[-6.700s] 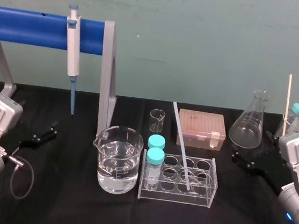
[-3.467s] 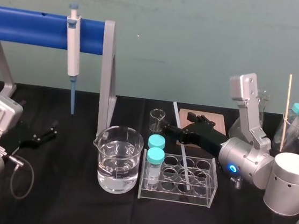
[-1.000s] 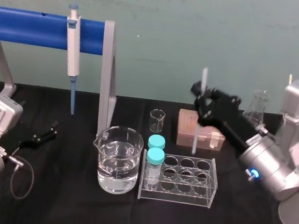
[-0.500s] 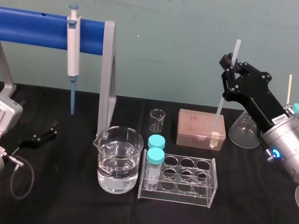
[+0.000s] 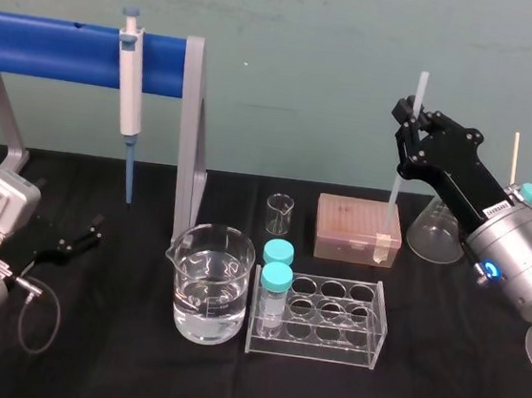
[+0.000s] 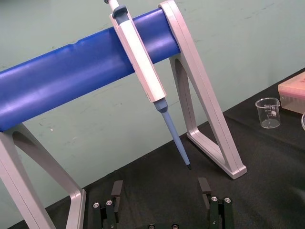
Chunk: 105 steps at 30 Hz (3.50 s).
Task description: Pick up the stirring rod with one hand, then place it down.
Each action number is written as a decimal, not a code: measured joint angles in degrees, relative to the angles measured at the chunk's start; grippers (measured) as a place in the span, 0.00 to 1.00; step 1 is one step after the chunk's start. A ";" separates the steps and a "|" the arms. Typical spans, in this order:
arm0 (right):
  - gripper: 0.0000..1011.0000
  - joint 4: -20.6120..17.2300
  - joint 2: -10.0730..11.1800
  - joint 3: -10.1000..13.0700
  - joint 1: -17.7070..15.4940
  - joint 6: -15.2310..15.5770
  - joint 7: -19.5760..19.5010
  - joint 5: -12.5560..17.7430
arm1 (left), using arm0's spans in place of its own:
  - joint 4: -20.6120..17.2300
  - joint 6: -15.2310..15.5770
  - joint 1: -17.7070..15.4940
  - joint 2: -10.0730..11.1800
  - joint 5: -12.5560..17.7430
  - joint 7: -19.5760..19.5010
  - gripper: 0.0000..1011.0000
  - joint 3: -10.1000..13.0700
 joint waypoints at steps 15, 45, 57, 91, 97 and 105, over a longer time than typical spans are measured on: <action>0.07 0.73 -0.33 -0.01 0.31 0.27 0.67 -0.20 | 0.00 0.00 0.00 0.00 0.00 0.00 0.99 0.00; 0.07 0.14 0.35 -0.17 -0.40 0.72 1.15 -0.33 | 0.00 0.00 0.00 0.00 0.00 0.00 0.99 0.00; 0.07 -0.28 0.71 -0.05 -0.74 0.94 1.26 -0.21 | 0.00 0.00 0.00 0.00 0.00 0.00 0.99 0.00; 0.07 2.36 4.39 -2.07 -0.78 -1.15 17.73 12.41 | 0.00 0.00 0.00 0.00 0.00 0.00 0.99 0.00; 0.07 4.93 4.36 -3.21 -0.46 -3.59 18.04 11.95 | 0.00 0.00 0.00 0.00 0.00 0.00 0.99 0.00; 0.07 8.50 3.56 -4.86 0.37 -5.33 18.05 12.39 | 0.00 0.00 0.00 0.00 0.00 0.00 0.99 0.00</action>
